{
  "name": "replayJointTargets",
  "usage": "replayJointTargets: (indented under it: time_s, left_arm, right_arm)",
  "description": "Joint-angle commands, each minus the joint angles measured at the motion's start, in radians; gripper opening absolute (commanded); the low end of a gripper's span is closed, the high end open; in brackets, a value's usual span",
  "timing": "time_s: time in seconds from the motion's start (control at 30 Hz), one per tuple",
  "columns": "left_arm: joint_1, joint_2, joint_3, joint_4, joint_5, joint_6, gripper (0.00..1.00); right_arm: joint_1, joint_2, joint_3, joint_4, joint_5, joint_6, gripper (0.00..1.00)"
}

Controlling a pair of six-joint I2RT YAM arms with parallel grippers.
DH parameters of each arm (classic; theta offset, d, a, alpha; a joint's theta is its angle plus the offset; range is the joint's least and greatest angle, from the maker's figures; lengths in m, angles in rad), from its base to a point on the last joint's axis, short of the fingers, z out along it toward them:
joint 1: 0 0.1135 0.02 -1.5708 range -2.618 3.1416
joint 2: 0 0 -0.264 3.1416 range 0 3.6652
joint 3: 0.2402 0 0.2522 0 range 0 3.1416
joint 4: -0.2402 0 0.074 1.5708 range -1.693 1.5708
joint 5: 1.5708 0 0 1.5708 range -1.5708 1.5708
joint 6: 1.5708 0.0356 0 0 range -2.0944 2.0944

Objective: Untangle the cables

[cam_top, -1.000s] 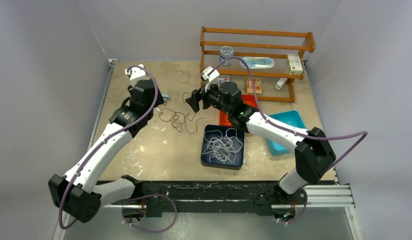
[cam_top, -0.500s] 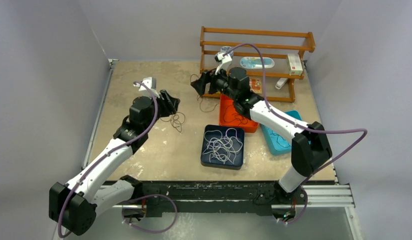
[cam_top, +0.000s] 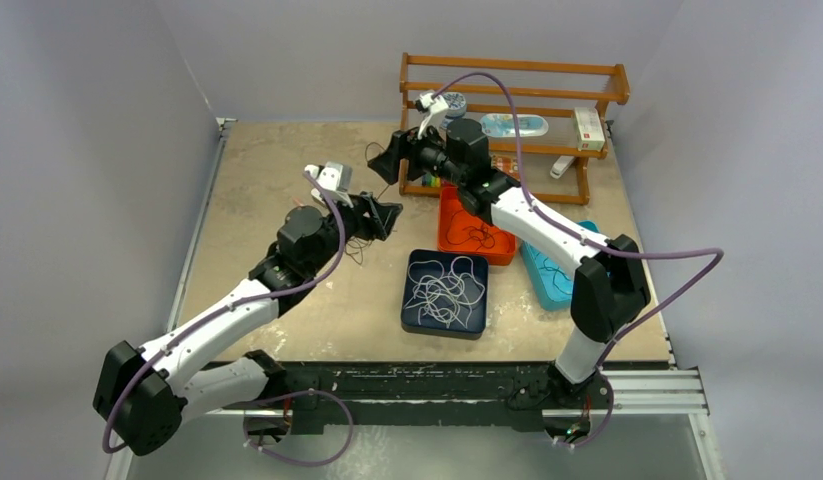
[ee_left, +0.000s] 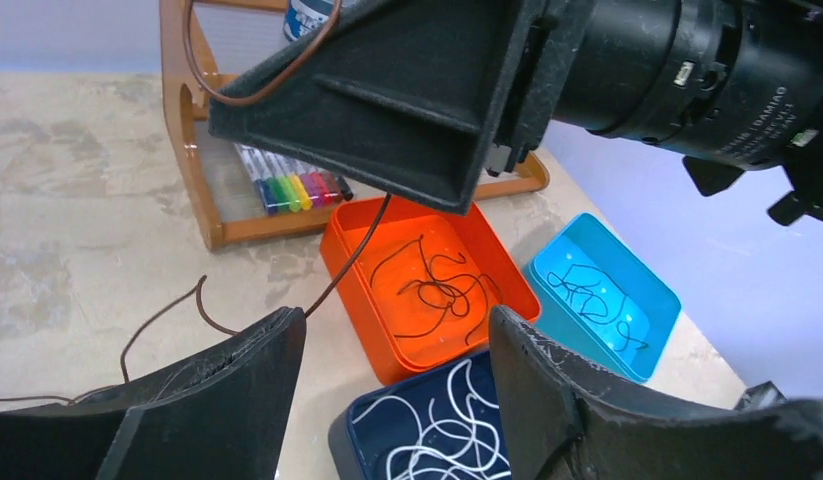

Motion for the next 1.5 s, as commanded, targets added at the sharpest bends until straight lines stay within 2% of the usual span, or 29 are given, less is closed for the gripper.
replayJointTargets:
  time_s: [0.0, 0.23, 0.3, 0.43, 0.63, 0.73, 0.93, 1.03, 1.27, 1.33, 1.47]
  left_arm:
    - [-0.009, 0.027, 0.022, 0.097, -0.074, 0.122, 0.68]
    - [-0.010, 0.090, 0.053, 0.105, -0.089, 0.189, 0.68]
    - [-0.010, 0.112, 0.066, 0.122, -0.075, 0.188, 0.65]
    - [-0.010, 0.146, 0.091, 0.130, -0.076, 0.181, 0.46]
    - [-0.009, 0.146, 0.124, 0.079, -0.115, 0.177, 0.09]
    - [-0.010, 0.133, 0.119, 0.040, -0.173, 0.157, 0.01]
    - [-0.006, 0.093, 0.082, -0.031, -0.325, 0.089, 0.00]
    - [0.013, 0.078, 0.063, -0.048, -0.353, 0.051, 0.00]
    - [0.052, 0.057, 0.095, -0.097, -0.305, 0.014, 0.00]
    - [0.054, 0.059, 0.137, -0.124, -0.292, 0.019, 0.00]
    - [0.054, 0.070, 0.230, -0.169, -0.242, 0.028, 0.00]
  right_arm:
    - [0.002, -0.012, 0.053, 0.000, -0.052, 0.022, 0.81]
    - [0.003, -0.011, 0.061, 0.007, -0.097, 0.034, 0.81]
    - [0.003, -0.010, 0.062, 0.010, -0.115, 0.038, 0.81]
    - [0.002, -0.012, 0.055, 0.018, -0.139, 0.052, 0.81]
    - [0.003, -0.033, 0.021, 0.017, -0.142, 0.052, 0.81]
    - [0.002, -0.064, -0.012, 0.028, -0.101, 0.039, 0.81]
    - [-0.007, -0.136, -0.083, 0.052, -0.039, 0.004, 0.81]
    - [-0.015, -0.160, -0.117, 0.063, -0.037, -0.001, 0.82]
    - [-0.016, -0.239, -0.238, 0.112, 0.008, -0.084, 0.83]
    - [-0.017, -0.282, -0.316, 0.193, 0.005, -0.122, 0.83]
    - [-0.017, -0.329, -0.444, 0.345, -0.108, -0.231, 0.84]
